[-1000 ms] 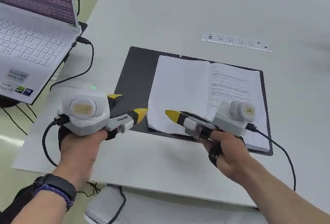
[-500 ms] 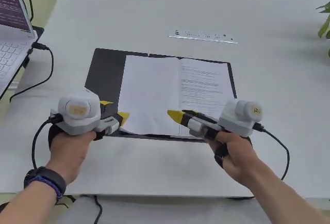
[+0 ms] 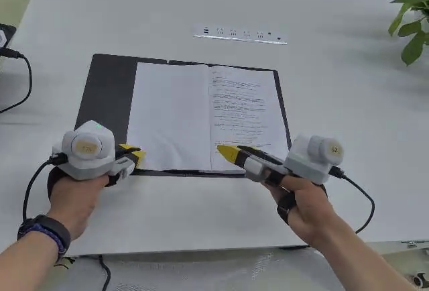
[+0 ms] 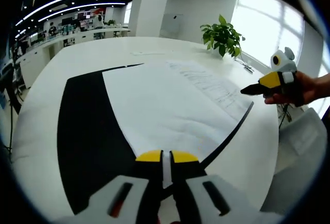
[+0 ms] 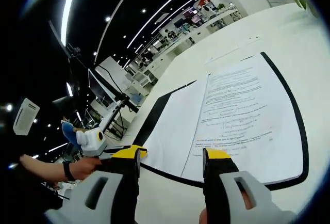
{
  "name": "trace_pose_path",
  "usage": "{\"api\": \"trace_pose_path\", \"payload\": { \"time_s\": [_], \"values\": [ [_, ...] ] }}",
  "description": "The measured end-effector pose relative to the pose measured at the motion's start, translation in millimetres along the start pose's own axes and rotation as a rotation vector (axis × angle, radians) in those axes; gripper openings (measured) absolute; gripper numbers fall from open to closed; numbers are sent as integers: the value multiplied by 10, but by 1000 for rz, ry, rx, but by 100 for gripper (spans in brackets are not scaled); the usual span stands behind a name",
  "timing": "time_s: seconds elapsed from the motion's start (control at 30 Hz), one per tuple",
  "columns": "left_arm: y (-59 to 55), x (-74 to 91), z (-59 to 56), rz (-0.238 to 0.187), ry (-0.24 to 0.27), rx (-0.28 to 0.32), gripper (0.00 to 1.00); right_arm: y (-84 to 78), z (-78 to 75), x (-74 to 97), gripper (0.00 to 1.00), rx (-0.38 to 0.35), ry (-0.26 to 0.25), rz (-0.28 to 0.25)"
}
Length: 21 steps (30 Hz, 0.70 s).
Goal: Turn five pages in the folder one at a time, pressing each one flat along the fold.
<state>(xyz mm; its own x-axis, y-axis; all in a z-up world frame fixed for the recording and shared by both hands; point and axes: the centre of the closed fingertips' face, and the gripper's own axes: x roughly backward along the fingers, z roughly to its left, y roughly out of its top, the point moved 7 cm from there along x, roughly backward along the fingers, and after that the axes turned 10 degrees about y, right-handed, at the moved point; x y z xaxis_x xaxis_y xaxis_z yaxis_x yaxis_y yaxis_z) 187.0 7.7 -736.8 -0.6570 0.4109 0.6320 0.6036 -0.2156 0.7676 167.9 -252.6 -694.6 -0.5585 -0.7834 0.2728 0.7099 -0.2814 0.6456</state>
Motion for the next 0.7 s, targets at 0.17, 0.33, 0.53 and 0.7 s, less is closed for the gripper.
{"api": "trace_pose_path", "payload": {
  "time_s": [0.17, 0.33, 0.53, 0.7],
  "values": [
    [-2, -12, 9, -20, 14, -22, 0, -5, -32, 17, 47, -8, -6, 6],
    [-6, -15, -5, -26, 30, -49, 0, 22, -74, -48, 47, -18, -1, 8],
    [-10, -9, -6, -31, 33, -42, 0, 118, -87, -192, 46, 7, 23, 30],
    [-14, -5, -10, -33, 39, -34, 0, 238, -147, -329, 41, 50, 29, 41]
  ]
}}
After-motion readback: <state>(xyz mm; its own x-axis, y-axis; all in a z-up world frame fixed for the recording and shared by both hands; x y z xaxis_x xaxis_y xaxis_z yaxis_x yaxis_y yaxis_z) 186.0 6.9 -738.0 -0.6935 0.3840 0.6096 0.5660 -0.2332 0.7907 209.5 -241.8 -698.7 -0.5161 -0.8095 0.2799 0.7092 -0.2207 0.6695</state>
